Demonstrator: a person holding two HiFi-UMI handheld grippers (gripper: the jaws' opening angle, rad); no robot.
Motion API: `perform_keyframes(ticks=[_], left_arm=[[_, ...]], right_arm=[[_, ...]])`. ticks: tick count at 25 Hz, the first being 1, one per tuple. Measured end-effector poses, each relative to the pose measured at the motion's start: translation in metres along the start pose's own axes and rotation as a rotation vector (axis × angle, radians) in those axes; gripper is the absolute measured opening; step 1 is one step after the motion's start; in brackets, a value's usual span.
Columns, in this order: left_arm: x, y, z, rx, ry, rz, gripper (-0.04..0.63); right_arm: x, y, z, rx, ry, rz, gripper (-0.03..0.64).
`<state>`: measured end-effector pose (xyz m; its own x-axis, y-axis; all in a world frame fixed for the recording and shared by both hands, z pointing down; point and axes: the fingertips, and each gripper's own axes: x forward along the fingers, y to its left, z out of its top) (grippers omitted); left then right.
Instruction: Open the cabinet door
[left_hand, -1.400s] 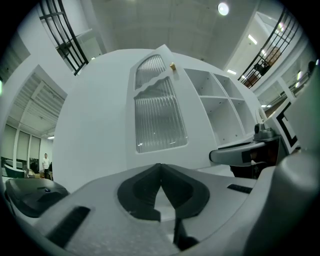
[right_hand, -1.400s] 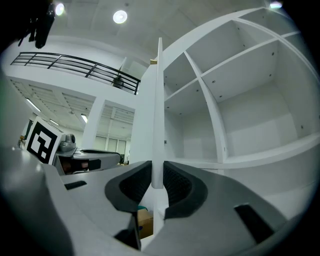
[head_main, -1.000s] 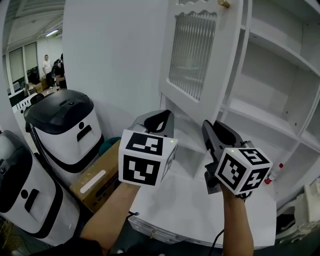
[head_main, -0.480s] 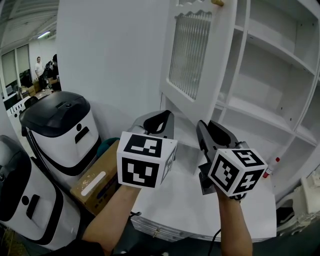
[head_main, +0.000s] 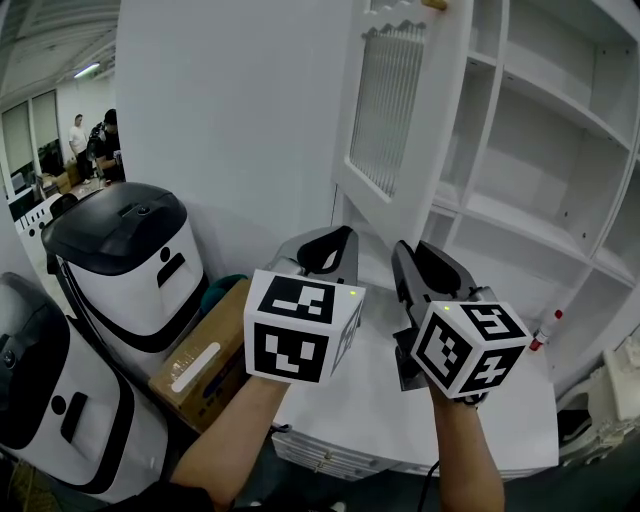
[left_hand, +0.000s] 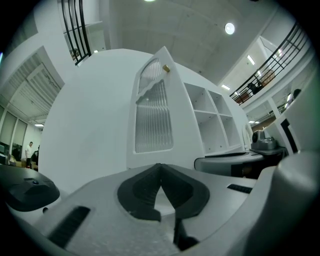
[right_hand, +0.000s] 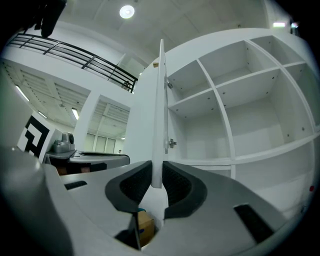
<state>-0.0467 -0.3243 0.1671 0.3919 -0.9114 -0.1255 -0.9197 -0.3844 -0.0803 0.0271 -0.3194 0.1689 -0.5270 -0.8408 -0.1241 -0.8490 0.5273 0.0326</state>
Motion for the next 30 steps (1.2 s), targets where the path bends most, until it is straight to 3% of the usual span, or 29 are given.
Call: perform_keyframes(ticks=[30], left_arm=[[-0.058, 0.055, -0.007, -0.022, -0.007, -0.031, 0.012]], right_arm=[[0.026, 0.092, 0.000, -0.021, -0.020, -0.016, 0.080]])
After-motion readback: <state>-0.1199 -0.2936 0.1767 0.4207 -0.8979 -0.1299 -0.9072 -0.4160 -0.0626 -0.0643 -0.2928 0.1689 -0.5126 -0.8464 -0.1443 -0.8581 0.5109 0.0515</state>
